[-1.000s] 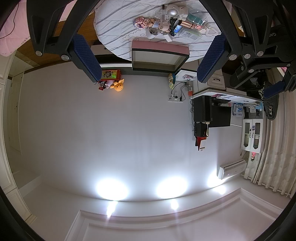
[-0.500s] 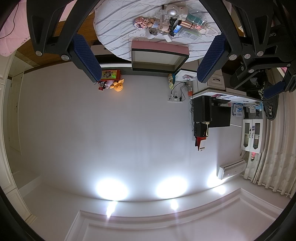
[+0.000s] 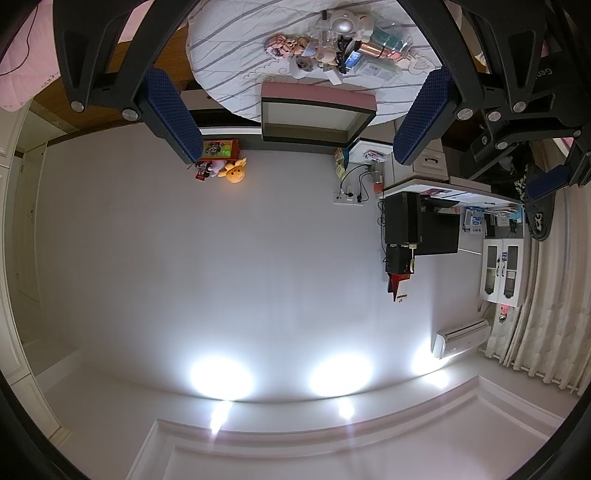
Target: Organize rigid objects
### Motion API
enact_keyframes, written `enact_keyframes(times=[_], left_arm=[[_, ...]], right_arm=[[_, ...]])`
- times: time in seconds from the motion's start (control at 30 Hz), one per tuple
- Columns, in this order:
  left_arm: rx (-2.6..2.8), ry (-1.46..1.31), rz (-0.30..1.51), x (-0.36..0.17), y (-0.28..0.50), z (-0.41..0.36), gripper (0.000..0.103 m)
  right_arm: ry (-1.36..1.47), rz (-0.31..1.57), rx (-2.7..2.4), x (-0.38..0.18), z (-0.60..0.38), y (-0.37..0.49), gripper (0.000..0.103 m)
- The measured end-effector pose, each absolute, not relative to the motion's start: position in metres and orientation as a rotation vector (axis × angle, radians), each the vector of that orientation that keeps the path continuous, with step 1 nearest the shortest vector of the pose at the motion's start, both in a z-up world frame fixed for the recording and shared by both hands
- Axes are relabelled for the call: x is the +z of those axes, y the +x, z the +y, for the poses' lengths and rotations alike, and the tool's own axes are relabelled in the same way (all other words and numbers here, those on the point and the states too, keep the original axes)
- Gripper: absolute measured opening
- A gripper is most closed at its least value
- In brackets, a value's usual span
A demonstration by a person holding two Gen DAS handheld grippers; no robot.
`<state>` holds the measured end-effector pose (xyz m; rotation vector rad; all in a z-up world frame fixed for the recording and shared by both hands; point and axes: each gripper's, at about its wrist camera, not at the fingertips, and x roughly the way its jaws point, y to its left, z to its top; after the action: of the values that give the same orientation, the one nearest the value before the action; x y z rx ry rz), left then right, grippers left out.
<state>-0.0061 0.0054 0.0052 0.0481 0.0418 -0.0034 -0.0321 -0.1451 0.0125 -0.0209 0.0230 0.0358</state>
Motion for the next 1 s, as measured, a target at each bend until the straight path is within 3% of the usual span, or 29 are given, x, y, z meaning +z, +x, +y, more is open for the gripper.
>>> enact_keyframes(times=[1.0], left_arm=[[0.000, 0.049, 0.038, 0.0081, -0.0084, 0.0090, 0.103]], right_arm=[[-0.022, 0.021, 0.035, 0.0134, -0.1433, -0.0296, 0.103]])
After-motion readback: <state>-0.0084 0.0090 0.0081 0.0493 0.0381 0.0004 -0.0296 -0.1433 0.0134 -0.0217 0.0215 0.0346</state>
